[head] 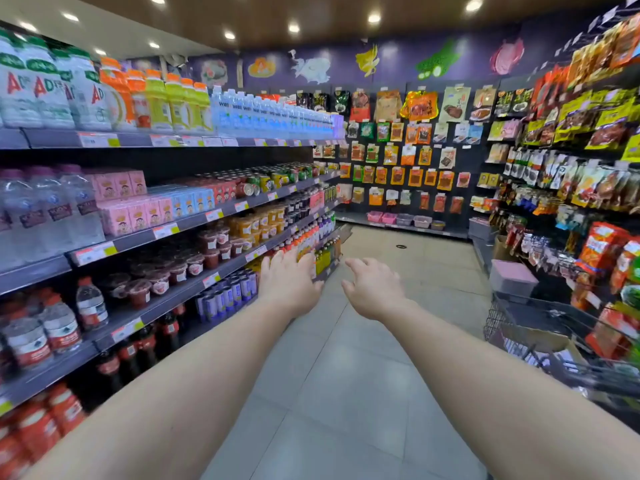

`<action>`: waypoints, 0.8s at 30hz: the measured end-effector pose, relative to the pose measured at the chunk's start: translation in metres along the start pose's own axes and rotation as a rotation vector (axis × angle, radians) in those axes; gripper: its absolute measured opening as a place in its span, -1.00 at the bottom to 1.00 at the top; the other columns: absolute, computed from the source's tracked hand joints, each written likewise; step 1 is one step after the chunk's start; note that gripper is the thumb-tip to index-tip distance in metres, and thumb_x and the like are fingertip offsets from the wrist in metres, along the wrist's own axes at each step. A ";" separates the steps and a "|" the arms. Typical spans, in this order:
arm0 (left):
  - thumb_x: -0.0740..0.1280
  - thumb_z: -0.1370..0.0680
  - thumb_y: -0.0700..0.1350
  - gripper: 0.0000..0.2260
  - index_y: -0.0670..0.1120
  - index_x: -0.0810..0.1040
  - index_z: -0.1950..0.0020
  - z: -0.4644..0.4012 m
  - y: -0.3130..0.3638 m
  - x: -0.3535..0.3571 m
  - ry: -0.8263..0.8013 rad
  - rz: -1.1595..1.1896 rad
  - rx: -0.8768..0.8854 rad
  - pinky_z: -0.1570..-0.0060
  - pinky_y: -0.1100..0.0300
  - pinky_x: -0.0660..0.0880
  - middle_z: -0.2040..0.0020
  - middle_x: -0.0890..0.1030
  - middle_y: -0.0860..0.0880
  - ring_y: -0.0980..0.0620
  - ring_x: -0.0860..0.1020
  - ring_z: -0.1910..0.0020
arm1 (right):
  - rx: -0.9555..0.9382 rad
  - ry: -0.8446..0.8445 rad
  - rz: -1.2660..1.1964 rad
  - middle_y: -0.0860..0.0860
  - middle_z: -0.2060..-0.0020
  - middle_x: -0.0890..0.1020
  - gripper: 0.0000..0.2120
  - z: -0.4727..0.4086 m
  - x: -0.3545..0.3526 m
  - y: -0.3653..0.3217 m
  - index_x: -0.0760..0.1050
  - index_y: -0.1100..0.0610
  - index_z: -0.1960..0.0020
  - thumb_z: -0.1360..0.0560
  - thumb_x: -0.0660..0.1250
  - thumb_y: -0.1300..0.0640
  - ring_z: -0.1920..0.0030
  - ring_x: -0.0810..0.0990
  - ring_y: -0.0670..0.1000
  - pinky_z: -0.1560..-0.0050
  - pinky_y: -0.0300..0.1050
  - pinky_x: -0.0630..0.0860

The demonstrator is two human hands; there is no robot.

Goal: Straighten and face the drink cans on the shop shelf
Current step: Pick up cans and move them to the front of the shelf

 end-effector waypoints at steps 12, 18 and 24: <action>0.23 -0.51 0.16 -0.63 0.03 0.45 -0.25 -0.118 -0.060 0.071 0.049 -0.021 -0.048 -0.31 -0.09 0.28 -0.22 0.51 -0.04 -0.11 0.41 -0.27 | -0.077 -0.031 -0.040 0.11 -0.30 0.43 -0.55 -0.151 0.081 0.001 0.28 0.02 -0.40 -0.55 0.15 -0.06 -0.30 0.38 0.18 -0.27 0.10 0.33; 0.26 -0.49 0.16 -0.55 0.02 0.42 -0.33 -0.244 -0.097 0.097 0.078 -0.058 0.001 -0.36 -0.09 0.26 -0.34 0.45 -0.03 -0.09 0.36 -0.36 | -0.047 -0.030 -0.082 0.11 -0.26 0.45 -0.55 -0.278 0.109 0.004 0.29 0.04 -0.39 -0.54 0.17 -0.05 -0.27 0.39 0.18 -0.24 0.08 0.34; 0.25 -0.47 0.22 -0.46 0.04 0.35 -0.40 -0.358 -0.121 0.134 0.075 -0.085 0.003 -0.39 -0.09 0.25 -0.41 0.40 -0.03 -0.07 0.32 -0.41 | -0.064 0.041 -0.100 0.08 -0.23 0.47 -0.53 -0.392 0.121 0.023 0.28 0.01 -0.40 -0.52 0.18 -0.06 -0.26 0.40 0.15 -0.23 0.06 0.37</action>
Point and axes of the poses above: each hand's wrist, its own z-axis away from the middle knuckle, its own x-axis out of the palm, y = z × x, the point moved 8 cm from there along -z, towards the middle knuckle
